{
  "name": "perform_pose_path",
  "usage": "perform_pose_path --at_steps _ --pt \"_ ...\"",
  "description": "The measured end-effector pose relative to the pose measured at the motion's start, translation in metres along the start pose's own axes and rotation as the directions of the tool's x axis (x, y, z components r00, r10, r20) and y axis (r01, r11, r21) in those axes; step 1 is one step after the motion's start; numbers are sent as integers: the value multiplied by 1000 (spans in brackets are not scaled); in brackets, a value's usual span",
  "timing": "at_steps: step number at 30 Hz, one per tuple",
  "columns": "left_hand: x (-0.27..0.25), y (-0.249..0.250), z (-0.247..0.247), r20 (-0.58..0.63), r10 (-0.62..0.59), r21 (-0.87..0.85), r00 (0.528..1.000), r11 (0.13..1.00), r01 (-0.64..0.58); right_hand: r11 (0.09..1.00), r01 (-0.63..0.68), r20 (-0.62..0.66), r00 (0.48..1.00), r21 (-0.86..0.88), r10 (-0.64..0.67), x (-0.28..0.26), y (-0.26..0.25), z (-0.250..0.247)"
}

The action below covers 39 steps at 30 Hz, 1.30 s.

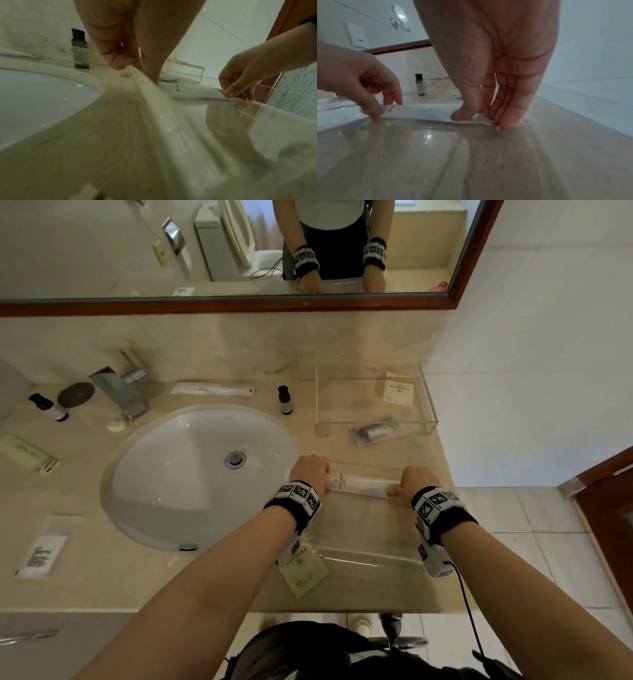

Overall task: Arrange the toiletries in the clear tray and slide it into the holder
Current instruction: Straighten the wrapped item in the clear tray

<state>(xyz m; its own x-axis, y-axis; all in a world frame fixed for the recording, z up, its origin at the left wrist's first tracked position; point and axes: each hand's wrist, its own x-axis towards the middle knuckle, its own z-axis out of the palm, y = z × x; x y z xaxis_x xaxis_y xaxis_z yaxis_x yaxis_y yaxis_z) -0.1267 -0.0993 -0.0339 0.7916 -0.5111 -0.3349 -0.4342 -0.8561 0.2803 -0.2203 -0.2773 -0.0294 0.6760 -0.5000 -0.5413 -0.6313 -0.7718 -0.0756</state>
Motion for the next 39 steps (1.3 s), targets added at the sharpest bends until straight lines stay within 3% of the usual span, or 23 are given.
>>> perform_pose_path --at_steps 5,10,16,22,28,39 --pt "-4 0 -3 6 12 -14 1000 1000 -12 998 20 17 1000 -52 -20 -3 -2 -4" --pt "-9 -7 -9 21 -37 -196 999 980 40 989 84 -47 995 -123 -90 -10 -21 -24" --pt "-33 -44 -29 -165 -160 -391 973 917 84 955 289 -168 947 66 -275 -11 -95 -42" --pt "-54 -114 -59 -178 -351 -498 919 838 223 855 449 -191 892 259 -411 -14 -176 -35" --pt "-54 -180 -86 -140 -427 -517 893 801 302 841 472 -137 881 264 -452 -14 -262 -38" --pt "8 -253 -118 -43 -314 -485 948 837 255 933 358 -84 930 -23 -359 69 -375 -48"
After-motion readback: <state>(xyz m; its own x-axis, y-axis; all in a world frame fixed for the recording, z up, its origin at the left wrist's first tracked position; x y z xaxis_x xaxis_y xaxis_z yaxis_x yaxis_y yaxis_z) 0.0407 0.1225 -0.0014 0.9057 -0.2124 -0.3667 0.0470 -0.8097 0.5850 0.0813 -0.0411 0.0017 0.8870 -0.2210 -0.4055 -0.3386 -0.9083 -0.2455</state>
